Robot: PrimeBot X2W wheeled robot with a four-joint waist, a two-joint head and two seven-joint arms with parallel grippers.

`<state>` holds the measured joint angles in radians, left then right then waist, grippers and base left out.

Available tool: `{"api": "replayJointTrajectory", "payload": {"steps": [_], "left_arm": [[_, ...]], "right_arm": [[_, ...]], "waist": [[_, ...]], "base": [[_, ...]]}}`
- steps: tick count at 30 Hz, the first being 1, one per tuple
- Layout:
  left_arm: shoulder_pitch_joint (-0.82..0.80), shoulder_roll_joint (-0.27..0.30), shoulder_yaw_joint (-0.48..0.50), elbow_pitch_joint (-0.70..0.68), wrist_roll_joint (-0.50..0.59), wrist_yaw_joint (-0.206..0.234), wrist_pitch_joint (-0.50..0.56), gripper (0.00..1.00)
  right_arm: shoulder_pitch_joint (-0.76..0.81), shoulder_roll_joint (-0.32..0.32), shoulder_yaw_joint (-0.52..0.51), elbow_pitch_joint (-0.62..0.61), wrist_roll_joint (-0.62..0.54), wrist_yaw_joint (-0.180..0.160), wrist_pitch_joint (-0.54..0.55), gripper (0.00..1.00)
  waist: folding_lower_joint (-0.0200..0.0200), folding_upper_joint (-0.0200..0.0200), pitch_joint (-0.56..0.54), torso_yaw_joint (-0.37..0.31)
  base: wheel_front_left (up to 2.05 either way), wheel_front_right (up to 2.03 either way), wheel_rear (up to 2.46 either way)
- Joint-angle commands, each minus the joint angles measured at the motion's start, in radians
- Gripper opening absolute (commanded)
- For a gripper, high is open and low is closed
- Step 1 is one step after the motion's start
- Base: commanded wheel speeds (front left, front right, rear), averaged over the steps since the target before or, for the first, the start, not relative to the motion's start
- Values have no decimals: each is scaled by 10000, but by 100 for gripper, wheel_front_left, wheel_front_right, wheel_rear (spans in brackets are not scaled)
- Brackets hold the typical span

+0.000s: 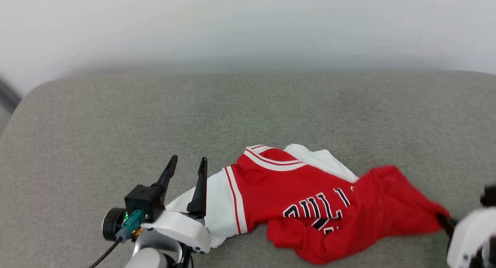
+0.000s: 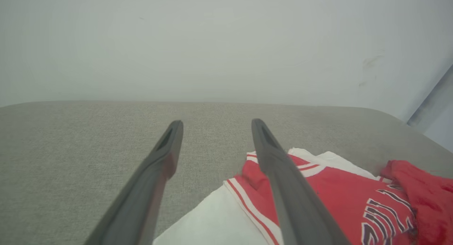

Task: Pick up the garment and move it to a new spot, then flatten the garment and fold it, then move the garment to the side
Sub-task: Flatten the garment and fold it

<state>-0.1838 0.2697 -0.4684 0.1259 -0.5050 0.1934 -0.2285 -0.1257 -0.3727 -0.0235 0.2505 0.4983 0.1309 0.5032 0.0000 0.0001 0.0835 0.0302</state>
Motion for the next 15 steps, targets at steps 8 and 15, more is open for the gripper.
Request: {"api": "replayJointTrajectory", "payload": {"steps": [8, 15], "left_arm": [[271, 186, 78, -97, -148, 134, 184, 100], [339, 250, 138, -175, -188, 247, 198, 100]], "right_arm": [[2394, 2119, -1685, -501, -759, -1, -268, 100], [2129, 2475, -1976, -1655, -1085, -1, -1581, 100]], "waist": [[0, -1, -152, -257], [0, -1, -147, -335]], "base": [[0, 0, 0], [0, 0, 0]]}}
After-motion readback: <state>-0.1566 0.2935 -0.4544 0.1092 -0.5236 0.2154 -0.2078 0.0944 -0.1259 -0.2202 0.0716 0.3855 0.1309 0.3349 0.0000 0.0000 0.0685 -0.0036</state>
